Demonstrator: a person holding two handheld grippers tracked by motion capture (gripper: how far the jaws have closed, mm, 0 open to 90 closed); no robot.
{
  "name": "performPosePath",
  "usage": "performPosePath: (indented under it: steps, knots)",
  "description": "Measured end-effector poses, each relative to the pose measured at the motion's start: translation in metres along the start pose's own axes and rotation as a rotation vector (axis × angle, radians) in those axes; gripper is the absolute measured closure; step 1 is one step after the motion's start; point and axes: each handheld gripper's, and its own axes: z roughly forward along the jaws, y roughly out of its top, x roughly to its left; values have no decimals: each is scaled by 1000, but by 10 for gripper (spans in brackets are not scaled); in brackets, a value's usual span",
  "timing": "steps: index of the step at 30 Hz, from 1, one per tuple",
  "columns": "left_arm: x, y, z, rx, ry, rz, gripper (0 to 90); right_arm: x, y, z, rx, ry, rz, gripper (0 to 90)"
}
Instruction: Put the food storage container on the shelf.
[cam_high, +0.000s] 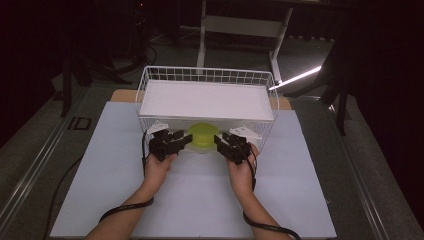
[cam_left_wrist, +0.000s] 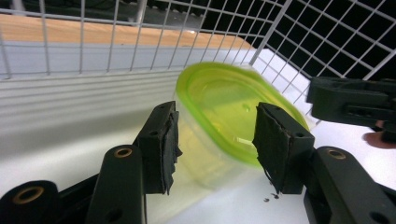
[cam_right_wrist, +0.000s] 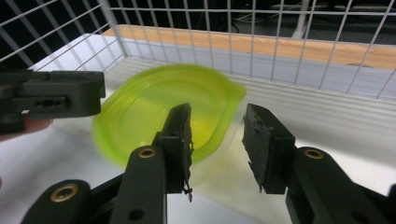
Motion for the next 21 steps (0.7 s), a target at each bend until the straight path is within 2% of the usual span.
performPosePath:
  steps: [2,3,7,8,10,11,12,13,14,16,18,20,21]
  knots:
    - [0,-2,-5,11,-5,-5,502,2,-5,-5,12,12,-6,668]
    - [-1,-4,-8,15,-3,6,503,3,-7,-6,23,21,-9,678]
    - [-7,-8,-20,44,-3,48,502,10,-17,-8,83,58,-26,876]
    - [-9,-9,-23,48,-9,42,498,12,-19,-8,100,64,-35,898]
    - [-13,-10,-31,51,-40,38,447,16,-23,-5,122,80,-43,900]
    - [-13,-10,-31,51,-40,38,427,16,-23,-5,122,80,-43,900]
    - [-21,-12,-42,50,-99,85,427,19,-25,-4,131,86,-53,900]
    - [-24,-13,-47,42,-115,110,267,26,-28,0,145,103,-57,900]
    - [-27,-14,-53,34,-120,122,230,28,-29,2,145,109,-57,900]
    - [-32,-17,-62,44,-113,142,221,32,-30,5,146,111,-57,900]
    - [-37,-21,-71,56,-79,158,94,33,-31,9,145,111,-43,900]
    - [-39,-24,-82,62,-94,157,11,34,-32,13,148,102,-34,900]
    - [-39,-26,-88,65,-83,154,11,34,-33,15,148,103,-30,900]
